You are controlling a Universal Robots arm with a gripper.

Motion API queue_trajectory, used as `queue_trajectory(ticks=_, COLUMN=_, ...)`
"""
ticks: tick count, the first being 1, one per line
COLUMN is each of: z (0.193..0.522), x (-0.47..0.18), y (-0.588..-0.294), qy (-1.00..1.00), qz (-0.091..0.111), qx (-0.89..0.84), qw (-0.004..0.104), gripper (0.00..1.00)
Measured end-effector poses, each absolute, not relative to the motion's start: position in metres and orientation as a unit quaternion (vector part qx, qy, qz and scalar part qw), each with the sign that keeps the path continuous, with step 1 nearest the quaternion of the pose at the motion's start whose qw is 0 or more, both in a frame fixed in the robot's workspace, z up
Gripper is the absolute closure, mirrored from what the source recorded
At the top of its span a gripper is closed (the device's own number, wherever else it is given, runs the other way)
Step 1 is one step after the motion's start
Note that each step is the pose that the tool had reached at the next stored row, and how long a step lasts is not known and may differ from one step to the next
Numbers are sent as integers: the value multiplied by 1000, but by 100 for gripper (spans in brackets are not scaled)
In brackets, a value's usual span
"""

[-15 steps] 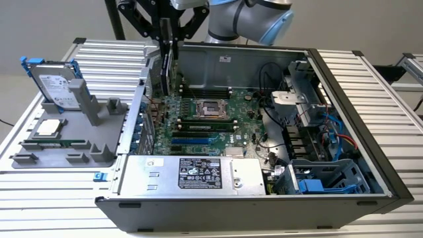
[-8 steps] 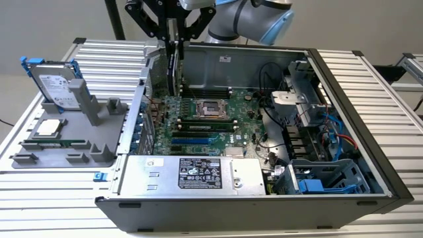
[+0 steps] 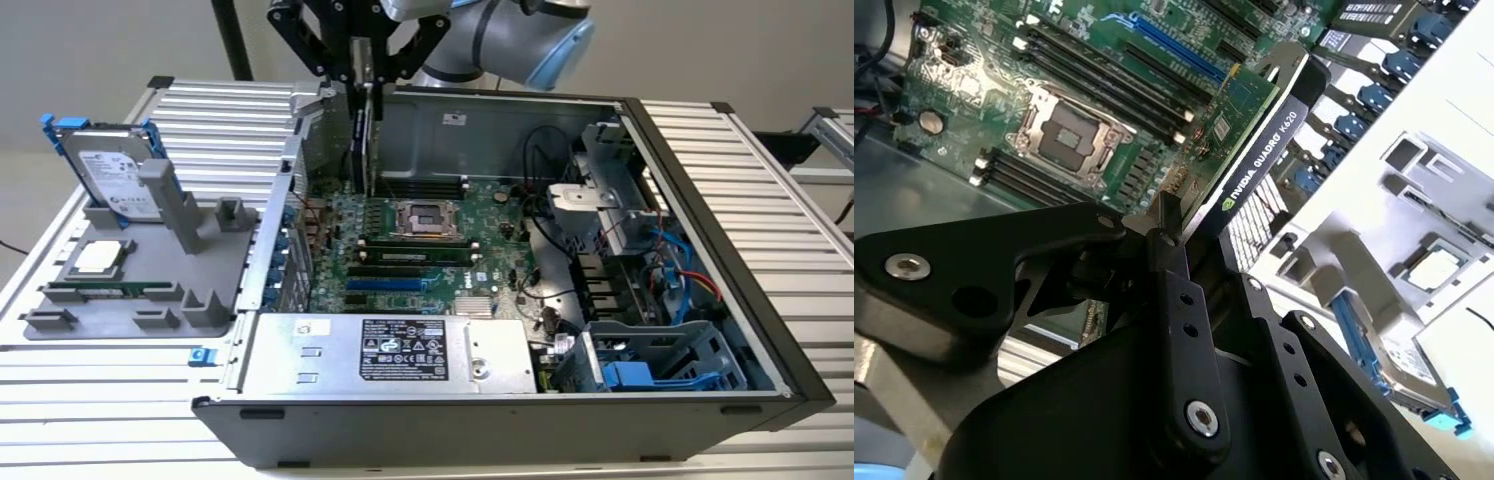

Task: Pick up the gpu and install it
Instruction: 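Pick up the gpu and move the gpu toward the slot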

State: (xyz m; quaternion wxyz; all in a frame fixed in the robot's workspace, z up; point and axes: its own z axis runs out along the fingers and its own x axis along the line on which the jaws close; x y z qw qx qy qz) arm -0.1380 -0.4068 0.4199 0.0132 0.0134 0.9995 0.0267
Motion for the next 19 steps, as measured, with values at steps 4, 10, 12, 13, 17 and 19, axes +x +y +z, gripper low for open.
queue_trajectory(ticks=4, z=420, x=-133, y=-407, qy=999, qz=27, qx=13, qw=13, gripper=100)
queue_trajectory(ticks=10, z=420, x=-125, y=-407, qy=999, qz=27, qx=13, qw=13, gripper=100)
queue_trajectory(ticks=12, z=420, x=-122, y=-407, qy=999, qz=27, qx=13, qw=13, gripper=100)
queue_trajectory(ticks=13, z=420, x=-121, y=-407, qy=999, qz=27, qx=13, qw=13, gripper=100)
queue_trajectory(ticks=17, z=420, x=-116, y=-407, qy=999, qz=27, qx=13, qw=13, gripper=100)
queue_trajectory(ticks=19, z=420, x=-114, y=-407, qy=999, qz=27, qx=13, qw=13, gripper=100)
